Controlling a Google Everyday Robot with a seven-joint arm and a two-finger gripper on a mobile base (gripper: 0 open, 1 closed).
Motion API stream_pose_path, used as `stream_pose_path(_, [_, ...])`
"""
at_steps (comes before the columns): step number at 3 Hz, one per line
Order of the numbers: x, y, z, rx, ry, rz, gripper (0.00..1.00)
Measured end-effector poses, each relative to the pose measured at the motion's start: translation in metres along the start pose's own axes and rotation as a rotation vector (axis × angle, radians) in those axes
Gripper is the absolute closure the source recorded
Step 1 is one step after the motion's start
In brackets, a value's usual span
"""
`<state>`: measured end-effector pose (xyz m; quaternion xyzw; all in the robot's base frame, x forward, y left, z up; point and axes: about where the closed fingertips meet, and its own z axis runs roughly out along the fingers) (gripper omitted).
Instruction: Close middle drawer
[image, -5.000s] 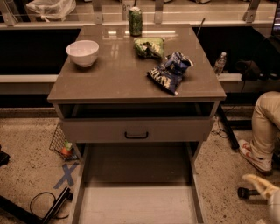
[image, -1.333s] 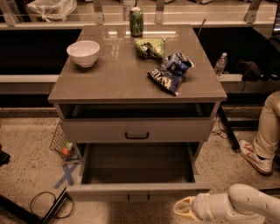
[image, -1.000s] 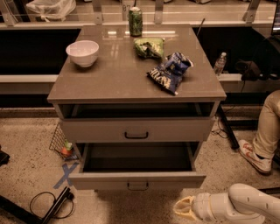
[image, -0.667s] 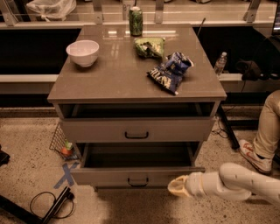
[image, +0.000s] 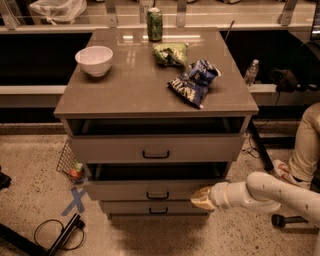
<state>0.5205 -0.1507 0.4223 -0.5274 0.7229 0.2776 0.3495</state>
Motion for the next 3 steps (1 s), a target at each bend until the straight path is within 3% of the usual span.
stream_pose_path(1, [-0.005, -0.025, 0.006, 0.01, -0.004, 0.01, 1.0])
stream_pose_path(2, [-0.015, -0.068, 0.02, 0.022, -0.011, 0.027, 1.0])
stream_pose_path(3, [-0.015, -0.068, 0.02, 0.022, -0.011, 0.027, 1.0])
